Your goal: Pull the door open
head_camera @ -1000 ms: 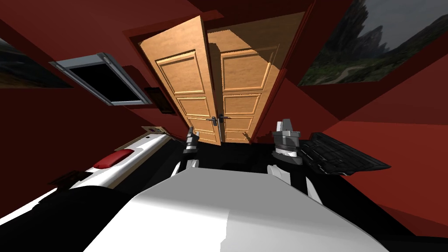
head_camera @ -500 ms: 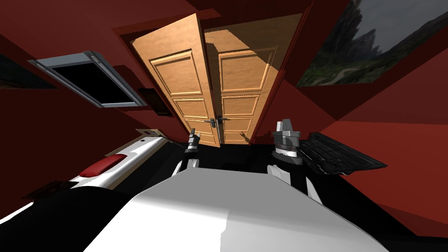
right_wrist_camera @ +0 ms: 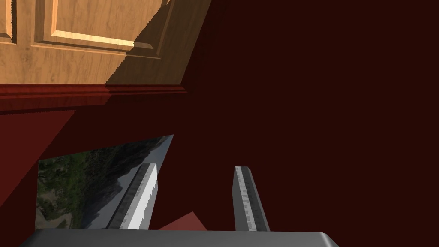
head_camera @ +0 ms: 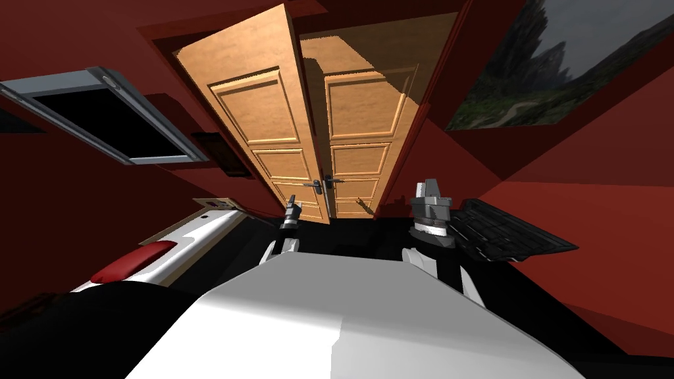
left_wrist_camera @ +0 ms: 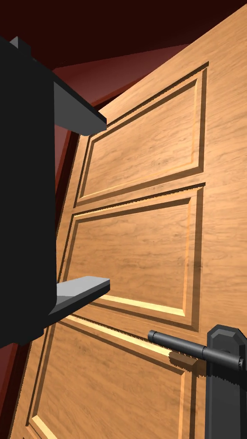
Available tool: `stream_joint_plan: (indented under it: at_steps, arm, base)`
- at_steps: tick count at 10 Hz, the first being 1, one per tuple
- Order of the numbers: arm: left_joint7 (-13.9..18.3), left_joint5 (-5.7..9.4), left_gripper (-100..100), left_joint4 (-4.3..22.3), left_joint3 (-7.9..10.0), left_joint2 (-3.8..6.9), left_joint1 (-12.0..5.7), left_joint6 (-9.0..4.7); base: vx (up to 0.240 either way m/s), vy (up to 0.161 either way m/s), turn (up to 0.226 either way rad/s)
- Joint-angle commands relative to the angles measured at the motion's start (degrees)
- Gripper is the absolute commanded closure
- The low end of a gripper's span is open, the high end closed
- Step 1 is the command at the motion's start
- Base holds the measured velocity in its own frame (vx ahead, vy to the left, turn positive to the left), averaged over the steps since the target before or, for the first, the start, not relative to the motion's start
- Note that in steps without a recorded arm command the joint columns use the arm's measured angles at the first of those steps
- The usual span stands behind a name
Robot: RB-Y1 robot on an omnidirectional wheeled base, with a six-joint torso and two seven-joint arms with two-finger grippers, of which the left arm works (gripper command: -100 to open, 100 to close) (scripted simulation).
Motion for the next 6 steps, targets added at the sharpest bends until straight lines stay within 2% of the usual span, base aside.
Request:
stream_joint_plan:
  at_steps: [1, 6]
  arm:
    - [0.18, 0.17, -100, 1.75, 0.17, 0.44, -0.80, 0.30]
    - [0.93, 0.90, -100, 7.78, 0.98, 2.24, -3.39, 0.86]
  base:
    - [0.082, 0.009, -0.067]
    - [0.101, 0.026, -0.058]
